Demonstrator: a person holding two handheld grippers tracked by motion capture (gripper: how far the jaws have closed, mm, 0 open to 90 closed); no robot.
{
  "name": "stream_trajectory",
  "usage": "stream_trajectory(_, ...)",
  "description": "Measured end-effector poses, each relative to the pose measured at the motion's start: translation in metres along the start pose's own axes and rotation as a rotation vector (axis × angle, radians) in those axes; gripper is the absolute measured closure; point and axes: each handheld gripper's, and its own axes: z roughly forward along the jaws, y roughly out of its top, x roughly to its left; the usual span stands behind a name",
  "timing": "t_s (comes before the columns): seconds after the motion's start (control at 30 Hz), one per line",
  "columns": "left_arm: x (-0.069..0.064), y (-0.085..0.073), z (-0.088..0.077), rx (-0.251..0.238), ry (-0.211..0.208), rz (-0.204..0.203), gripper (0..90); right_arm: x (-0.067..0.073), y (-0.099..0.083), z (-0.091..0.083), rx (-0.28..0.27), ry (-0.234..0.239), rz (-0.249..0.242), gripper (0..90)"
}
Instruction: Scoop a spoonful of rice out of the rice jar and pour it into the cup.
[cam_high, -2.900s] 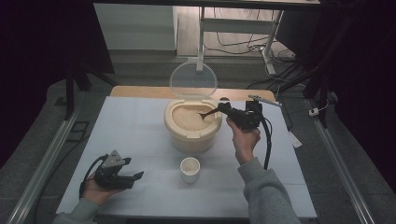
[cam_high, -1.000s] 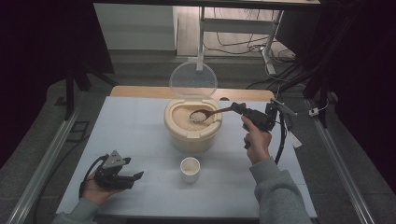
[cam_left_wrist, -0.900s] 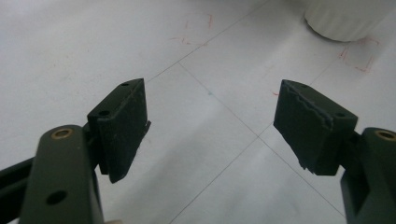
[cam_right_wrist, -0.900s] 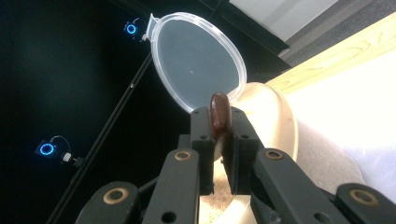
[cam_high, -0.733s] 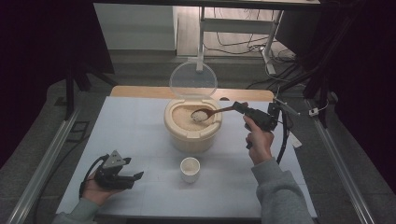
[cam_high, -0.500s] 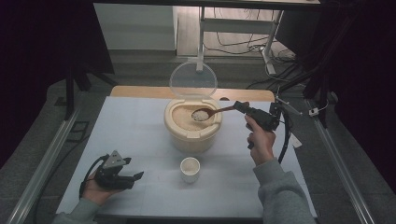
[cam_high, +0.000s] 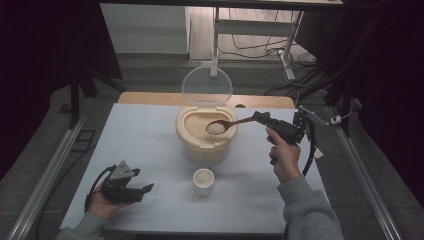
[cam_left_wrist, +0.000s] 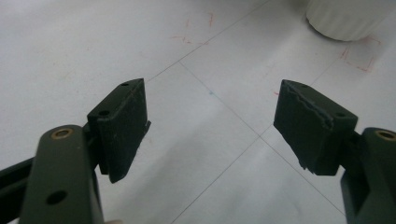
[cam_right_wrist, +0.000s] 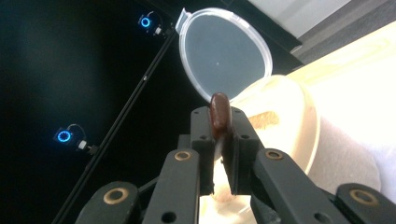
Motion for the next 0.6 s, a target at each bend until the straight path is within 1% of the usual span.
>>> stream_trajectory(0.07,0.000,0.000,0.000,0.000,0.000,0.000,25.2,0.001,-0.002,-0.002,0.011,-0.001,-0.005,83.1)
stream_trajectory(0.17,0.000,0.000,0.000,0.002,0.000,0.003,25.2,0.000,-0.005,-0.004,0.034,0.001,0.003,83.1)
stream_trajectory(0.27,0.000,0.000,0.000,0.002,0.001,0.000,25.2,0.000,-0.009,-0.006,0.052,0.004,0.001,83.1)
stream_trajectory(0.43,0.000,0.000,0.001,0.004,-0.001,0.000,25.2,0.001,-0.017,-0.010,0.090,0.011,-0.003,83.1)
stream_trajectory(0.5,0.000,0.000,0.001,0.006,-0.002,0.002,25.2,0.000,-0.021,-0.012,0.103,0.007,-0.008,83.1)
stream_trajectory(0.6,0.000,0.000,0.001,0.007,-0.003,0.003,25.1,-0.001,-0.027,-0.014,0.126,0.002,-0.001,83.1)
